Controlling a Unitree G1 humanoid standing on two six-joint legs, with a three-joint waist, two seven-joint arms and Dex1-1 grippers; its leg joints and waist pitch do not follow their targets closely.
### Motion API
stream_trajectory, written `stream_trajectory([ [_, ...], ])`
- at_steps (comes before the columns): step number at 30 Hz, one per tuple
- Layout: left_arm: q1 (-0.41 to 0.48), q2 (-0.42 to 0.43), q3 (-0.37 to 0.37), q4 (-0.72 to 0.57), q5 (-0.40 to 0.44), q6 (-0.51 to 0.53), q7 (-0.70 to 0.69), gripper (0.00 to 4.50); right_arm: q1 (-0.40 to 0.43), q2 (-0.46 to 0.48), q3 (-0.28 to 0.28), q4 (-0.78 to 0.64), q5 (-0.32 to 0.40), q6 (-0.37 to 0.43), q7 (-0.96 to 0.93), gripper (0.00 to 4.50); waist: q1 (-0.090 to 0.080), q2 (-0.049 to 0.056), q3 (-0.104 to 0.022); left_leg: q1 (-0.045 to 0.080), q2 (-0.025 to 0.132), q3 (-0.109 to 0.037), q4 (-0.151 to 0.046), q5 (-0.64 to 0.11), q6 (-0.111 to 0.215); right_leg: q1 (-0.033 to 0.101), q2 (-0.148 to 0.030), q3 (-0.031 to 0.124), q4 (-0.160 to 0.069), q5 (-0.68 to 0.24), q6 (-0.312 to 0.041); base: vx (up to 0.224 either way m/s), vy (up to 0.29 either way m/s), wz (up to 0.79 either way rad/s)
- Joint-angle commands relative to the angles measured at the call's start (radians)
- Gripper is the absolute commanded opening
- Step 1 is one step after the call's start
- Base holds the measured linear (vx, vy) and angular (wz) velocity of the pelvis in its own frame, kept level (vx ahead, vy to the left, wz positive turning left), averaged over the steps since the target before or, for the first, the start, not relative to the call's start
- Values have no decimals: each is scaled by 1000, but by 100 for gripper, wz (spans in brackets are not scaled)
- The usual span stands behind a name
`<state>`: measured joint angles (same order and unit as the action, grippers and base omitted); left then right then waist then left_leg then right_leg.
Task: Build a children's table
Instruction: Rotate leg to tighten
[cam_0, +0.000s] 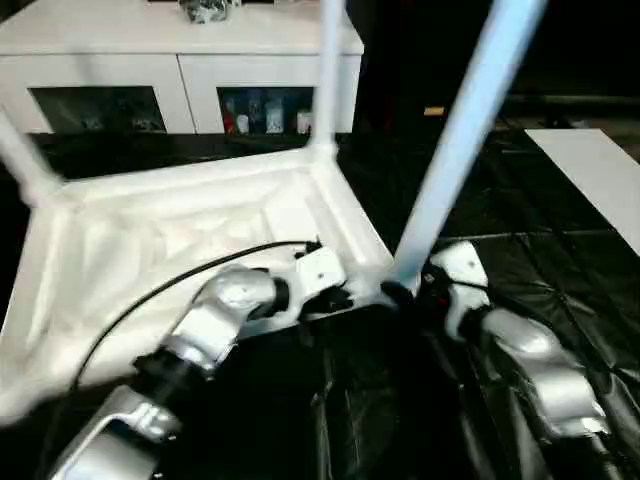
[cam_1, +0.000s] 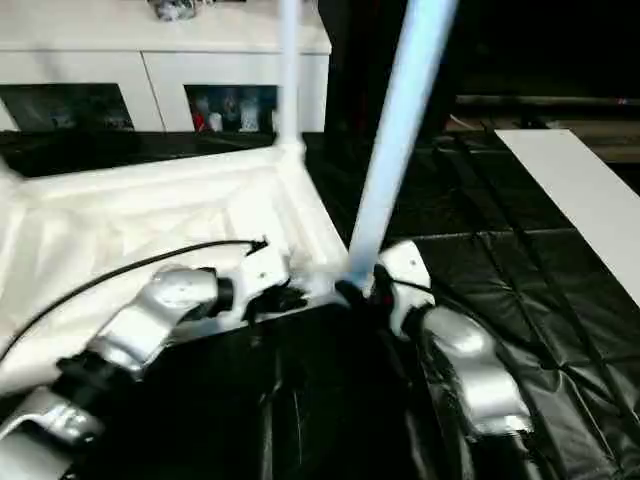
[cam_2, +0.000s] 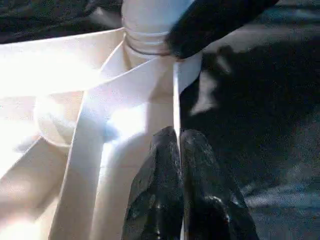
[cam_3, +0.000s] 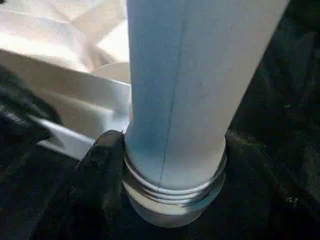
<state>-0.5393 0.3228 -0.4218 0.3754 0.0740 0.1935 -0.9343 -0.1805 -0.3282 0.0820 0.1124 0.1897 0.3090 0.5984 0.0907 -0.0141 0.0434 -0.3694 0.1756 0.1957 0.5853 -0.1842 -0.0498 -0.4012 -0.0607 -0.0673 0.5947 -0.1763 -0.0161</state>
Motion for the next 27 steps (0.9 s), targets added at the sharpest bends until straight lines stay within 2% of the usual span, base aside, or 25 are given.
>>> stream_trajectory([
  [1, 18, 30, -2, 27, 45, 37, 13, 0, 3, -8, -30, -91, 64, 16, 64, 337, -4, 1, -51, 19, 66, -31, -72, -238, 42, 44, -90, 55, -77, -261, -182, 0, 0, 0],
  [4, 19, 31, -1, 17, 42, 46, 10, 0, 0, -9, -18, -92, 64, 17, 76, 346, -10, -2, -45, 17, 65, -36, -79, -291, 19, 44, -92, 56, -84, -355, -145, 0, 0, 0],
  [5, 20, 33, -1, 14, 40, 47, 9, 0, -2, -10, -14, -93, 61, 16, 79, 374, -14, -2, -45, 16, 64, -38, -80, -303, 11, 43, -94, 55, -88, -392, -132, 0, 0, 0],
  [6, 22, 35, -1, 9, 39, 48, 9, 0, -1, -10, -11, -96, 64, 16, 85, 380, -16, -14, -45, 17, 63, -36, -79, -307, 12, 42, -95, 54, -92, -413, -127, 0, 0, 0],
  [7, 24, 36, -1, 6, 38, 49, 10, 0, -1, -11, -9, -98, 65, 16, 88, 380, -14, -8, -45, 22, 62, -37, -76, -310, 10, 37, -98, 56, -95, -444, -119, 0, 0, 0],
  [9, 25, 40, -2, 5, 34, 45, 8, 0, -1, -17, -7, -101, 69, 15, 91, 393, -17, -9, -45, 18, 61, -38, -76, -302, 12, 38, -97, 56, -98, -457, -111, 0, 0, 0],
  [10, 27, 41, -2, 4, 31, 41, 4, 0, -2, -25, -3, -102, 64, 12, 93, 418, -18, -10, -46, 18, 61, -38, -76, -299, 14, 36, -96, 56, -98, -451, -109, 0, 0, 0],
  [15, 40, 67, -16, -21, 9, 11, -75, 0, 3, -83, 10, -109, 41, 4, 151, 433, -20, -6, -51, 14, 63, -37, -74, -261, 23, 42, -93, 57, -83, -335, -141, 0, 0, 0],
  [17, 49, 96, -28, -52, -11, -12, -150, 0, 4, -115, 6, -102, 49, -23, 206, 433, -22, -8, -54, 11, 62, -33, -70, -223, 39, 47, -92, 58, -73, -245, -168, 0, 0, 0],
  [19, 52, 101, -29, -61, -21, -14, -168, 0, 4, -121, 5, -99, 51, -29, 218, 433, -20, -9, -58, 12, 61, -30, -65, -192, 53, 49, -92, 58, -67, -196, -187, 0, 0, 0],
  [20, 56, 114, -28, -83, -43, -14, -206, 0, 3, -134, 2, -98, 64, -38, 252, 433, -20, -4, -58, 13, 61, -29, -64, -177, 61, 47, -90, 58, -64, -162, -202, 0, 0, 0],
  [23, 56, 137, -33, -108, -56, -12, -248, 0, 1, -159, 6, -100, 88, -38, 299, 433, -17, -3, -57, 14, 65, -30, -65, -172, 69, 50, -90, 56, -61, -142, -221, 0, 0, 0],
  [24, 55, 142, -34, -110, -55, -12, -255, 0, 0, -166, 9, -100, 92, -37, 313, 433, -17, -7, -56, 16, 65, -28, -65, -178, 70, 49, -89, 56, -63, -150, -222, 0, 0, 0],
  [26, 52, 149, -34, -106, -49, -20, -256, 0, 0, -182, 21, -97, 91, -37, 343, 433, -11, -4, -52, 18, 65, -28, -66, -216, 59, 46, -90, 56, -70, -219, -211, 0, 0, 0],
  [27, 51, 151, -33, -104, -48, -23, -258, 0, 1, -189, 27, -94, 90, -38, 357, 433, -11, -8, -51, 18, 65, -28, -67, -225, 55, 46, -91, 56, -72, -239, -205, 0, 0, 0],
])
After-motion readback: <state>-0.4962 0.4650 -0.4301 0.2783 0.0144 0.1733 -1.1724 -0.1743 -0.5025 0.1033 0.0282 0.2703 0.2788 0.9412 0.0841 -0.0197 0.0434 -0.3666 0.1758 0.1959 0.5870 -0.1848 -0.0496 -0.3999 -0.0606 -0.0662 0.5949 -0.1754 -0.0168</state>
